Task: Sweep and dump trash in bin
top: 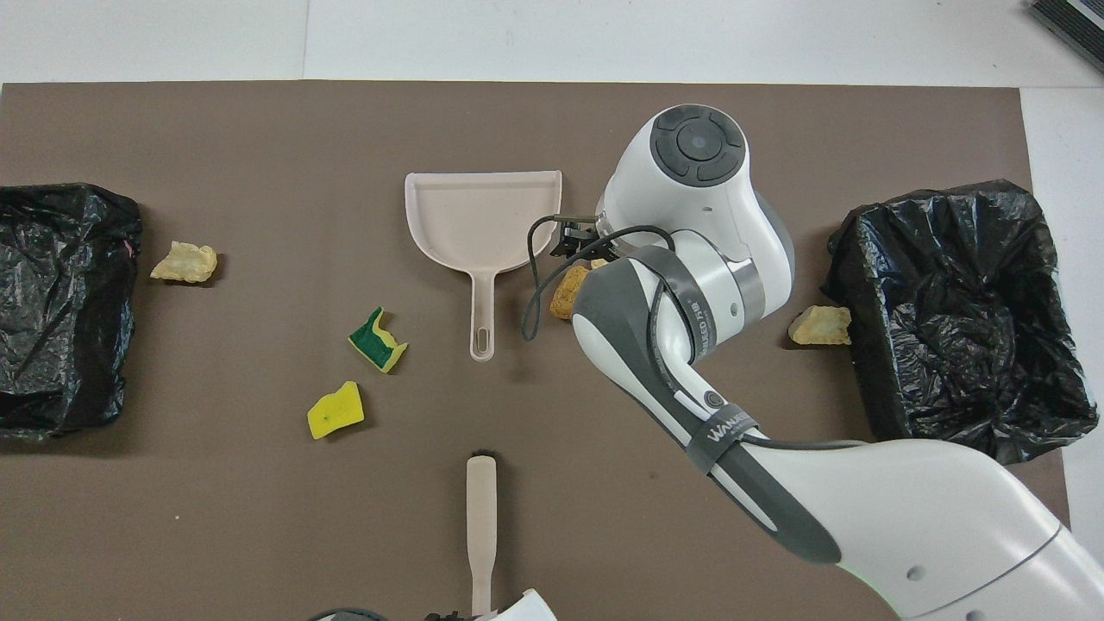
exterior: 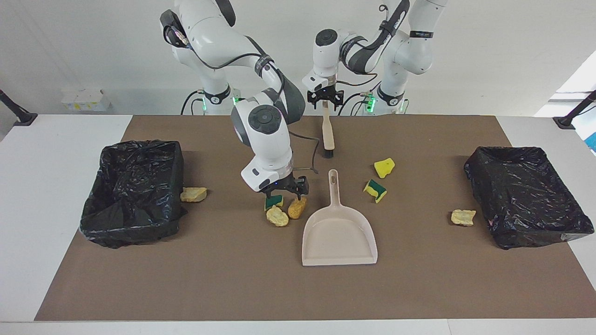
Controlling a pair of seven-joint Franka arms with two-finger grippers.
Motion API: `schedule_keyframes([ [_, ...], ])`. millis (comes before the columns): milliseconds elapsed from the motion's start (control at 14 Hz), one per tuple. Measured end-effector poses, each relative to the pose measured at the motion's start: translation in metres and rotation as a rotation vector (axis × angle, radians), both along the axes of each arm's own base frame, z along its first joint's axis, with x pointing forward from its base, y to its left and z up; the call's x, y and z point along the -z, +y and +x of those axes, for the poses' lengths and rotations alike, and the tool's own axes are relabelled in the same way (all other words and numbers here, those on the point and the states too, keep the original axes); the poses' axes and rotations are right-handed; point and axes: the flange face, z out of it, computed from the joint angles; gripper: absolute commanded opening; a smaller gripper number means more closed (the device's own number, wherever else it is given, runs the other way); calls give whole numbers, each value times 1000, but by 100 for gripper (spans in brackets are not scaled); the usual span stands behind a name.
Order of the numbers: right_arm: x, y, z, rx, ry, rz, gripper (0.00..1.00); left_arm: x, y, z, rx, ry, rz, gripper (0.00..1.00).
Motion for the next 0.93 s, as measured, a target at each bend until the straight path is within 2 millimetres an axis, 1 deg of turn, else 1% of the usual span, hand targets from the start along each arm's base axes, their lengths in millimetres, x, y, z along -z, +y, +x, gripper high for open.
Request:
schedule_keyframes([
  [72, 0, 1, -1, -2, 0, 1, 100, -1, 0, 1, -1, 0, -1, 12],
  [143, 0, 2, -1, -3, 0, 2, 100, -1, -1, 2, -2, 0, -2, 0],
  [358, 0, 2, -1, -4, 1, 1, 100, -3, -1, 8, -13, 22, 28, 0],
  [429, 0, 2, -1, -4, 1, 1, 100, -7, 1, 14, -28, 35, 46, 0],
  [501, 0, 2, -1, -4, 1, 1, 100, -16, 4, 26, -55, 49, 64, 0],
  [644, 0, 2, -1, -4, 1, 2, 100, -35, 16, 62, -111, 42, 86, 0],
  [715, 0, 3, -2, -4, 1, 2, 100, -45, 29, 85, -129, 23, 104, 0],
  [858, -1, 3, -2, -5, -1, 3, 100, -60, 65, 136, -146, 2, 116, 0],
  [930, -1, 5, -2, -8, -4, 5, 100, -66, 88, 161, -135, -2, 108, 0],
])
